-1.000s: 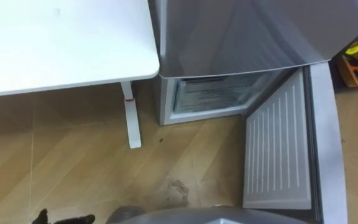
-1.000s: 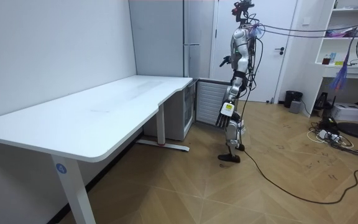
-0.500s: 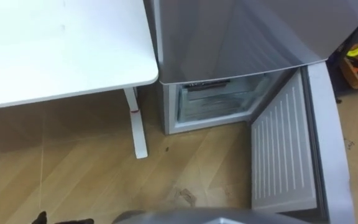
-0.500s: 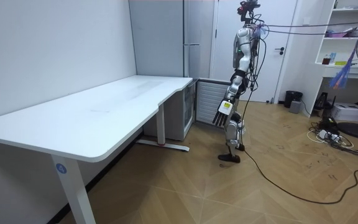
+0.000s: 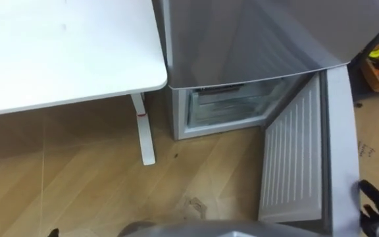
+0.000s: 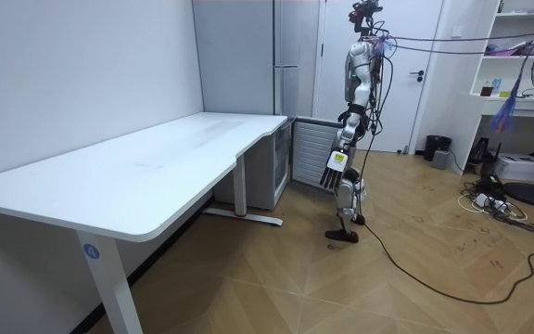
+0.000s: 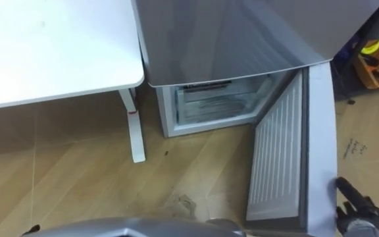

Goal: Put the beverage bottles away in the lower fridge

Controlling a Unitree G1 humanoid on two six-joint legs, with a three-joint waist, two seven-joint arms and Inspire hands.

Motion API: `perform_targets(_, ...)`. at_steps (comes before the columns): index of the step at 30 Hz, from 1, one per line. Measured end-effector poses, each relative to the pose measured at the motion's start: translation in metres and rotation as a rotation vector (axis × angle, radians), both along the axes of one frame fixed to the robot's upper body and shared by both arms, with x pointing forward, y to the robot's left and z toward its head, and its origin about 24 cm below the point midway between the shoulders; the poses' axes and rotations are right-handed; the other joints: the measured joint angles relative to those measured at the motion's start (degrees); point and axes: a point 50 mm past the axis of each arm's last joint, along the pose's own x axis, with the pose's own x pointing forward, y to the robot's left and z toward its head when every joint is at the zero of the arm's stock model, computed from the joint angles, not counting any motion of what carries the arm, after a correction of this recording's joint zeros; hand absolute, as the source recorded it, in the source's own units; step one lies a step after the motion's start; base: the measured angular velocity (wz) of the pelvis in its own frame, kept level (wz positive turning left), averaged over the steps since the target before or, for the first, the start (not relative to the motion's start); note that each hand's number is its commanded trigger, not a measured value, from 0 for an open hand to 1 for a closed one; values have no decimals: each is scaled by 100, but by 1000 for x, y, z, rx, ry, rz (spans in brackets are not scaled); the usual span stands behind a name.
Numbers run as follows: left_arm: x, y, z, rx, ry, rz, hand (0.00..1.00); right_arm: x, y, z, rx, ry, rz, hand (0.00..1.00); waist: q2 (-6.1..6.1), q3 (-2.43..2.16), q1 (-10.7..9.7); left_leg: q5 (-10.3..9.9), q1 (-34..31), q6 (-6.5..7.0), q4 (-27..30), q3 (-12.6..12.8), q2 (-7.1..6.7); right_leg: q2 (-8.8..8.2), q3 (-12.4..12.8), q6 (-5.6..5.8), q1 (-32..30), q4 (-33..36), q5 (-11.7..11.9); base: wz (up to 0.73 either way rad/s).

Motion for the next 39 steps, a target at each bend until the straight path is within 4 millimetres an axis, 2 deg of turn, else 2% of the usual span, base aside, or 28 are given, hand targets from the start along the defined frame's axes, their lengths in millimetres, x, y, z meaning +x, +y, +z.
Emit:
perform_targets(2, -1, -6, -3, -20, 23, -23, 0, 10, 13, -3, 34, -56, 106, 0, 38, 28, 79, -27, 8, -23, 3, 27, 33, 38, 56, -19, -13, -2, 20, -14)
perform_targets(3, -1, -7, -4, -25, 32, -30, 0, 13, 16, -3, 39, -75, 134, 0, 43, 31, 116, -42, 18, -31, 10, 42, 46, 54, 94, -26, -15, -4, 25, -24)
perform_targets(6, 1, -15, -8, -48, 51, -84, 0, 36, 45, -3, 79, -171, 358, 0, 56, 35, 277, -169, -104, -66, 237, 37, 145, 130, 126, -66, -46, -26, 51, -12)
perform_targets(8, 11, -24, -11, -80, 51, -160, 0, 47, 72, -5, 99, -200, 506, 0, 64, 38, 501, -182, -200, -76, 298, 38, 188, 173, 141, -105, -118, -64, 94, -8)
perform_targets(9, 14, -26, -11, -89, 50, -178, 0, 52, 78, -4, 104, -211, 548, 0, 66, 38, 557, -182, -218, -77, 313, 38, 201, 187, 139, -114, -121, -70, 114, -11)
perform_targets(12, 32, -32, -13, -109, 27, -247, 0, 74, 110, 5, 138, -292, 713, 0, 78, 43, 907, -178, -364, -105, 378, 20, 253, 243, 144, -164, -227, -81, 163, -5)
perform_targets(14, 45, -35, -13, -108, 23, -304, 0, 97, 151, 21, 210, -437, 901, 0, 100, 71, 1147, -166, -464, -127, 453, -4, 291, 279, 145, -188, -298, -80, 176, 2)
perform_targets(15, 46, -36, -13, -109, 29, -315, 0, 104, 167, 27, 245, -491, 981, 0, 110, 91, 1165, -163, -470, -134, 457, -22, 294, 284, 136, -191, -294, -83, 175, 12)
perform_targets(16, 52, -39, -13, -111, 33, -339, 0, 120, 199, 40, 315, -604, 1133, 0, 126, 118, 1229, -155, -484, -146, 458, -61, 294, 290, 101, -201, -288, -87, 169, 16)
perform_targets(17, 56, -41, -14, -113, 31, -357, 0, 127, 216, 48, 351, -663, 1203, 0, 137, 130, 1263, -154, -486, -149, 461, -88, 292, 295, 83, -204, -277, -103, 167, 27)
perform_targets(18, 62, -44, -14, -116, 30, -386, 0, 137, 245, 61, 417, -753, 1320, 0, 157, 148, 1280, -150, -495, -155, 465, -161, 277, 296, 38, -204, -268, -118, 159, 34)
perform_targets(19, 66, -46, -14, -118, 29, -403, 0, 141, 274, 70, 491, -822, 1423, 0, 169, 155, 1347, -145, -519, -159, 465, -261, 242, 280, -23, -194, -249, -126, 138, 38)
perform_targets(22, 71, -48, -14, -117, 24, -399, 0, 138, 308, 81, 599, -873, 1636, 0, 155, 149, 1476, -137, -536, -143, 463, -289, 175, 219, -61, -146, -183, -119, 97, 44)
perform_targets(24, 72, -48, -14, -110, 29, -392, 0, 131, 311, 76, 648, -834, 1678, 0, 117, 165, 1572, -129, -534, -127, 455, -284, 141, 179, -63, -111, -185, -102, 76, 30)
perform_targets(27, 71, -48, -14, -103, 34, -370, 0, 126, 311, 70, 674, -773, 1722, 0, 48, 183, 1557, -133, -629, -96, 474, -293, 120, 160, -88, -104, -192, -102, 79, 11)
perform_targets(29, 67, -47, -15, -109, 45, -355, 0, 126, 303, 66, 658, -736, 1730, 0, 50, 186, 1548, -138, -635, -87, 489, -304, 109, 150, -94, -101, -182, -103, 81, 2)
perform_targets(33, 64, -47, -15, -103, 61, -378, 0, 134, 276, 62, 570, -677, 1731, 0, 95, 191, 1522, -136, -578, -80, 475, -326, 105, 150, -120, -95, -117, -112, 79, 2)
perform_targets(36, 61, -47, -15, -108, 63, -377, 0, 138, 250, 56, 471, -621, 1715, 0, 121, 157, 1379, -136, -608, -80, 465, -412, 102, 157, -188, -91, -101, -113, 76, 13)
perform_targets(38, 53, -47, -16, -113, 83, -370, 0, 130, 221, 41, 405, -521, 1669, 0, 108, 63, 1325, -129, -590, -72, 475, -423, 92, 149, -197, -91, -87, -109, 76, 0)
perform_targets(39, 53, -46, -16, -113, 84, -363, 0, 126, 212, 36, 385, -482, 1658, 0, 109, 49, 1320, -120, -568, -68, 476, -423, 83, 144, -193, -91, -76, -107, 76, 0)
